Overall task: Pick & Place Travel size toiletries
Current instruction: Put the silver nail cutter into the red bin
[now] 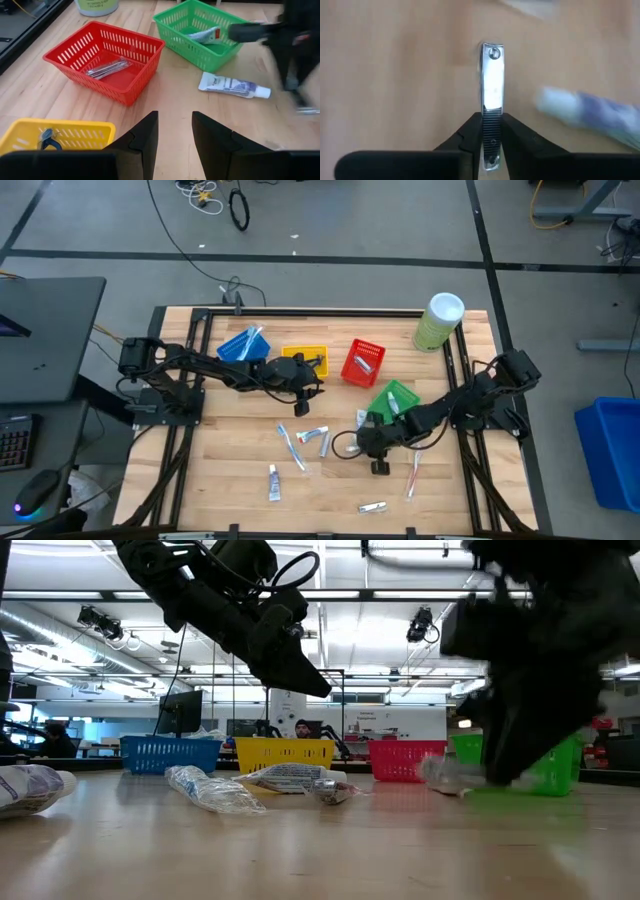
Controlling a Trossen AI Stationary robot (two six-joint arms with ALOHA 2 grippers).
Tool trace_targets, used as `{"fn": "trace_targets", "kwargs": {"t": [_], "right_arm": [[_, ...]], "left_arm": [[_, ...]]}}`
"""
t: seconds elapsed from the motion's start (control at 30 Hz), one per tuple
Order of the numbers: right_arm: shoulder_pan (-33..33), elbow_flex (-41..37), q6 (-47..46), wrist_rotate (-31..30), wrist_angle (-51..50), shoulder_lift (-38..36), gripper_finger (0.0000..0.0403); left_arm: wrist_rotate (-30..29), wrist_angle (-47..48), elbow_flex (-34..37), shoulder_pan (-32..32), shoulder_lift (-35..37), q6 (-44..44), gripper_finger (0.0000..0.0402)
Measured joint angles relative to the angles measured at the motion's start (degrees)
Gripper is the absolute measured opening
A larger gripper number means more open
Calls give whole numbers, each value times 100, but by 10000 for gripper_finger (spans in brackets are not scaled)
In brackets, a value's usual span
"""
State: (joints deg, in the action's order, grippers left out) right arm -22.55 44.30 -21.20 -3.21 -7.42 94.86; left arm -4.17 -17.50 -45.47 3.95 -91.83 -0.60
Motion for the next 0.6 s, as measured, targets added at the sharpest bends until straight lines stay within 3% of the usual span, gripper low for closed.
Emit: {"fn": "trace_targets", "kwargs": {"t": [0.1, 0.27, 0.5, 0.6], "right_arm": [[37, 169, 397, 87, -19, -141, 67], [295, 348, 1199, -514, -237, -557, 68], [1074, 406, 1439, -2815, -725, -1099, 70], [1553, 406, 1428, -3447, -845, -1118, 70]], "left_arm": [[-71, -2, 0, 0, 0, 0, 126], [-106, 0, 0, 0, 0, 0, 126], [-141, -1, 0, 0, 0, 0, 126], [-141, 2, 0, 0, 0, 0, 126]]}}
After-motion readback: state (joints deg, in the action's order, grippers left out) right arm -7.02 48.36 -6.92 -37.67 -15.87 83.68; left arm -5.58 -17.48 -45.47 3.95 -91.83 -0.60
